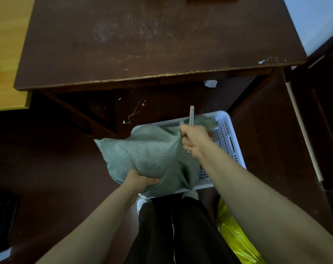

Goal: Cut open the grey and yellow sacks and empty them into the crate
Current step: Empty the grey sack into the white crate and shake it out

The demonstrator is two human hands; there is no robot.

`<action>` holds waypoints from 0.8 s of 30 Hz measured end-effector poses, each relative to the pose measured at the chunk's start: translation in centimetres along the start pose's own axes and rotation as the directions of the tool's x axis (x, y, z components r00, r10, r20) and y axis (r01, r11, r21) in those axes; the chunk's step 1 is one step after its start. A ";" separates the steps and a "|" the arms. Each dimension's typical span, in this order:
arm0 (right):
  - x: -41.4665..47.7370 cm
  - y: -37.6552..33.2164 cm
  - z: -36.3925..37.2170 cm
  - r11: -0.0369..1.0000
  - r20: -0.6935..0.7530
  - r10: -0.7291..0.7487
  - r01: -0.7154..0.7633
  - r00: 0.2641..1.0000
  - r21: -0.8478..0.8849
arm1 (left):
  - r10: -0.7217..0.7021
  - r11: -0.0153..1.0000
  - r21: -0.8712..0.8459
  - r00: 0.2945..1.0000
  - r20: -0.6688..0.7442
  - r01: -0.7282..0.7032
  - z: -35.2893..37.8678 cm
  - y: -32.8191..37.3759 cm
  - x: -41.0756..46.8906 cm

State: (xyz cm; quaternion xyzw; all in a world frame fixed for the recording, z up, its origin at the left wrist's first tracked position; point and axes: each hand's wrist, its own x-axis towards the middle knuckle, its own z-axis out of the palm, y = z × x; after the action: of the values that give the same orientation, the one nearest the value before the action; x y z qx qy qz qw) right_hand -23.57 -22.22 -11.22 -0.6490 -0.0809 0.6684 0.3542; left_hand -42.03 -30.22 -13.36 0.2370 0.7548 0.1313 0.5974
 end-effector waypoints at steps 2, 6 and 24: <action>0.0 -0.1 -0.1 1.000 0.027 -0.003 0.003 1.000 0.010 | -0.043 0.999 0.001 0.999 -0.003 0.043 0.6 -0.2 0.4; -0.2 0.3 -1.9 0.999 -0.024 0.010 -0.011 1.000 -0.041 | -0.199 0.958 -0.249 0.957 -0.211 0.145 0.0 1.2 1.9; -1.1 3.0 -6.7 0.994 0.045 0.097 -0.095 0.994 -0.044 | -0.345 0.813 -0.506 0.938 -0.018 0.290 5.3 5.5 8.1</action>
State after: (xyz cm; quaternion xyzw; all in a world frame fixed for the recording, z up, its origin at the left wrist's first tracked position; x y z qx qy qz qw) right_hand -18.54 -27.44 -12.97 -0.6435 -0.0717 0.6980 0.3060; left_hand -37.22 -21.79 -18.83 -0.0612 0.7558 0.2316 0.6094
